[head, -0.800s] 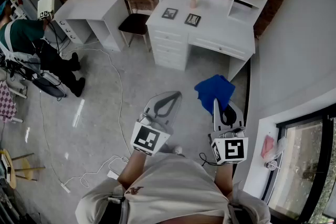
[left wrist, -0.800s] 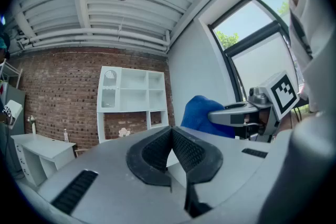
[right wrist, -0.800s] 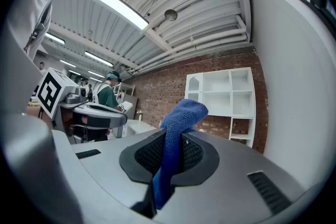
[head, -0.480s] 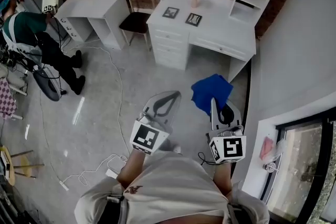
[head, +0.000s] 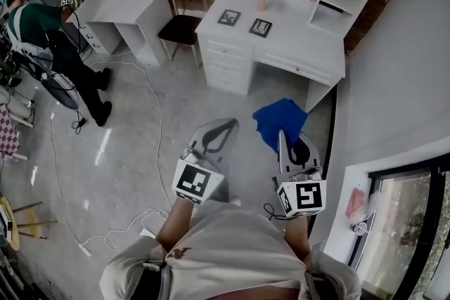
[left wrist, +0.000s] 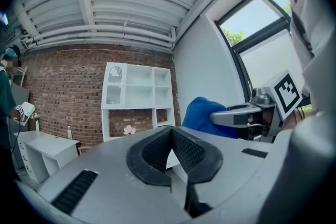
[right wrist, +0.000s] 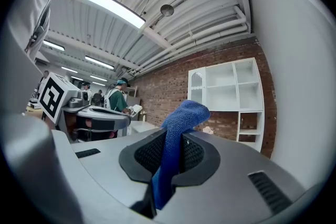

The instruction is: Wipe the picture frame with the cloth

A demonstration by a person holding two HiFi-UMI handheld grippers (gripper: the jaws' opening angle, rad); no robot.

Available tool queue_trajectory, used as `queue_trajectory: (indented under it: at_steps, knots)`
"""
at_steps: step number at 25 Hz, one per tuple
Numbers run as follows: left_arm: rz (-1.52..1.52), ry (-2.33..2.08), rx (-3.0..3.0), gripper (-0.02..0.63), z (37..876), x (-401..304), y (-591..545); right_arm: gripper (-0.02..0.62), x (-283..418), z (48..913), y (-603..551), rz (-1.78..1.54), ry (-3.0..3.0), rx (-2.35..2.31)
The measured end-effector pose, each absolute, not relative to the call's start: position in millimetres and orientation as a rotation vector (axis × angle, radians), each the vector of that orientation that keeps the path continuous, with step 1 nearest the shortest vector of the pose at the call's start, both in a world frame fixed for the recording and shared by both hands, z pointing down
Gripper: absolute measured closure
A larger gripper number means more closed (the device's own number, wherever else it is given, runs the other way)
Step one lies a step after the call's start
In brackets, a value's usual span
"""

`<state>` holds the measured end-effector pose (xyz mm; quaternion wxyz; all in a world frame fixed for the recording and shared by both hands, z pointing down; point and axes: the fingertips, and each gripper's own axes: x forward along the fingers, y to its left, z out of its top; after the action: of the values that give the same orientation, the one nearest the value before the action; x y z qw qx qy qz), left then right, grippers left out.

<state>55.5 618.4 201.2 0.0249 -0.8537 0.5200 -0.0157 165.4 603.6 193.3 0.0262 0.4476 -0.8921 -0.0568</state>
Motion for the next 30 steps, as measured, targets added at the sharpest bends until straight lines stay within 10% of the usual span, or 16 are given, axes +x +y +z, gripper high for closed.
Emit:
queue_trajectory:
  at_steps: [30]
  knots:
    - [-0.053, 1.496, -2.758, 0.604, 222, -43, 440, 0.568, 73, 208, 432, -0.139, -2.625, 1.504]
